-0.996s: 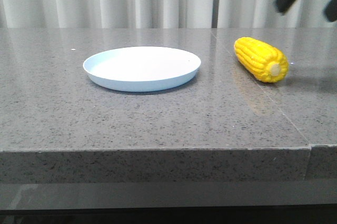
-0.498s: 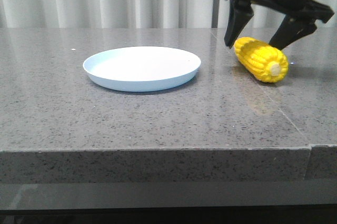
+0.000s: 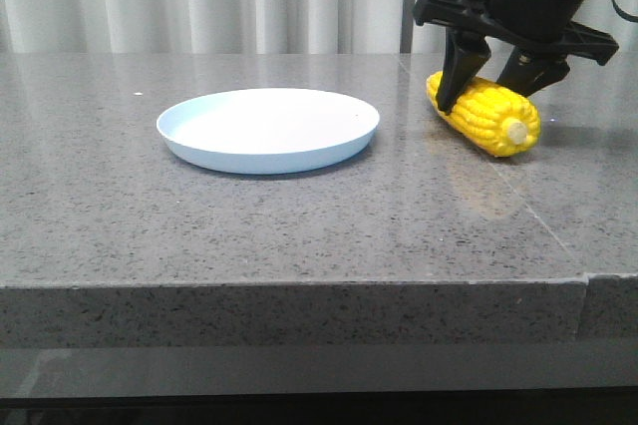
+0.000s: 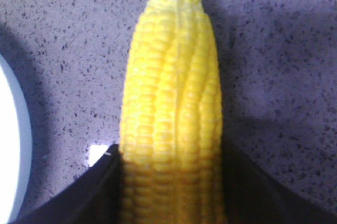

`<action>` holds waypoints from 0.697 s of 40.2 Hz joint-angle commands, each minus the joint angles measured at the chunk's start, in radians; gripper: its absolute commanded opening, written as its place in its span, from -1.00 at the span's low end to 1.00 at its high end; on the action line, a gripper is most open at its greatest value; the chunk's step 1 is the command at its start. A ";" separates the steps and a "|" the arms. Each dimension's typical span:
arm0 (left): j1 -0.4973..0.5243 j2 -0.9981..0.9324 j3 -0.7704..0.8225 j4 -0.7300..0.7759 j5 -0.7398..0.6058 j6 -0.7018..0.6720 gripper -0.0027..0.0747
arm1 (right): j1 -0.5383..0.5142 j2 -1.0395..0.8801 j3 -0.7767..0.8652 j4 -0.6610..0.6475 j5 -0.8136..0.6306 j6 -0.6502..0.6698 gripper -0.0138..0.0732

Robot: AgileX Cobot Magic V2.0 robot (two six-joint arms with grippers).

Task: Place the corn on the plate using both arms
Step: 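Lower the right gripper over the yellow corn cob and grasp it, then lift the corn cob with the right gripper toward the plate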

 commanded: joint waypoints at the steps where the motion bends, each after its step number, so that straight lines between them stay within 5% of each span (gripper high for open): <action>1: -0.005 0.011 -0.025 0.008 -0.078 -0.006 -0.98 | -0.001 -0.077 -0.036 0.021 -0.028 -0.009 -0.36; 14: -0.005 0.011 -0.025 0.008 -0.078 -0.006 -0.98 | 0.041 -0.160 -0.127 0.217 -0.054 -0.009 -0.36; 28: -0.005 0.011 -0.025 0.008 -0.078 -0.006 -0.98 | 0.247 -0.087 -0.148 0.239 -0.178 -0.009 -0.36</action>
